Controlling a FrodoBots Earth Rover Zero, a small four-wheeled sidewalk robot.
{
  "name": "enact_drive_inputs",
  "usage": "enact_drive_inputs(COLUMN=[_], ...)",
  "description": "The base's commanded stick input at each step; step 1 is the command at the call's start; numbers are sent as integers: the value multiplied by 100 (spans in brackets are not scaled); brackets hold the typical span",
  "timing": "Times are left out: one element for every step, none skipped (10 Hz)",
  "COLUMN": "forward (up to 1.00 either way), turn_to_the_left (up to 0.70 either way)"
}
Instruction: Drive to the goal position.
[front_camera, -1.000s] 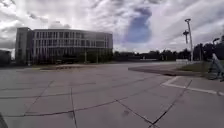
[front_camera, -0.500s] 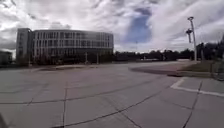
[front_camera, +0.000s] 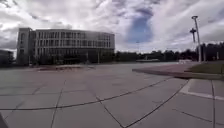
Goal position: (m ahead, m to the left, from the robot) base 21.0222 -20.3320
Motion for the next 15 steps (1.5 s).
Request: enact_drive_inputs(forward=[70, 70, 70, 70, 70, 70, 70, 70, 70, 70, 70, 70, 70, 70, 70], turn_to_the_left=[1, 1, 1, 1, 1, 1, 1, 1, 1, 1, 1, 1, 1, 1, 1])
